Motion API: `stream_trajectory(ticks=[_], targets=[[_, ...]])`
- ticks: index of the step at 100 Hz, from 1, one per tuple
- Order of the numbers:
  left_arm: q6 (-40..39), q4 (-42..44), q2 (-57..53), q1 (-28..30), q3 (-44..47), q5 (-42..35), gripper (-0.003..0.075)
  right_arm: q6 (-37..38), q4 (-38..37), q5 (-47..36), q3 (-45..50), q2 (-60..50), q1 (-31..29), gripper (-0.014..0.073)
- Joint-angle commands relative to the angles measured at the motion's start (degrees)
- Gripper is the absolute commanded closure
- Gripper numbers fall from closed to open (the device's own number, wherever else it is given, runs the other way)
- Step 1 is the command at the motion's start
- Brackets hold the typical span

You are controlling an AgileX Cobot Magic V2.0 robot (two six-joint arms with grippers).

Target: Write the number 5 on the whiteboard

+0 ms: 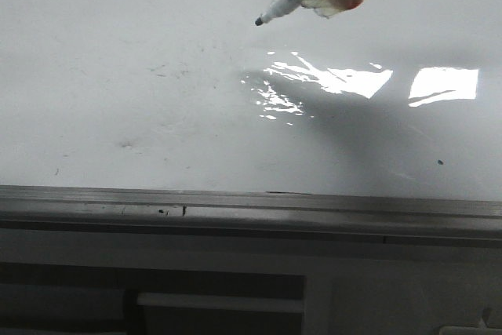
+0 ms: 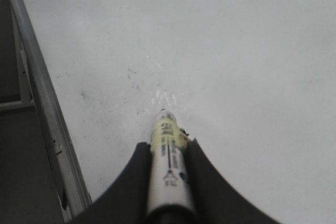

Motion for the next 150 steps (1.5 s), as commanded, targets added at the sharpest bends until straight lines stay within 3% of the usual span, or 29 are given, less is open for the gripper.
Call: stream_trajectory(ticks=[1,9,21,31,54,67,78,96,123,150], targets=[[-0.6,-0.8,0.0,0.2,-1.6,-4.5,0.0741,0.4,-5.7,4.2,-4.1,-2.0,-1.6,0.0652],[-0.6,-0.8,0.0,0.2,-1.6,-4.5,0.0741,4.6,-10.7,12.6,-7.6,-3.0,-4.0,0.0652],[-0.6,-0.8,0.0,0.2,-1.6,-4.5,0.0741,16.0,-24.7,28.6,-15.4,-4.1,-6.5,0.0652],[-0.6,-0.8,0.0,0.2,-1.6,-4.5,0.0741,25.3,-34.0,36.1,-21.6,-5.4,-6.6,0.0652],[-0.6,-0.8,0.0,0.2,-1.6,-4.6,0.0741,37.6,-34.4,38.1,-23.4,-8.7,-6.6,0.0634],[-0.6,-0.8,0.0,0.2,-1.6,-4.6,0.0741,39.1,-32.7,35.4,-18.1,-8.9,-6.5,0.0634],[-0.6,-0.9,0.0,0.2,-1.6,-4.6,0.0741,39.1,-28.6,26.3,-13.5,-9.9,-6.4,0.0634],[-0.6,-1.9,0.0,0.2,-1.6,-4.6,0.0741,39.0,-28.3,14.4,-11.8,-8.6,-6.4,0.0636],[-0.6,-1.9,0.0,0.2,-1.6,-4.6,0.0741,38.9,-28.3,15.1,-11.8,-1.9,-3.9,0.0636],[-0.6,-1.9,0.0,0.2,-1.6,-4.6,0.0741,38.8,-32.3,9.9,-11.8,1.5,-0.7,0.0636]])
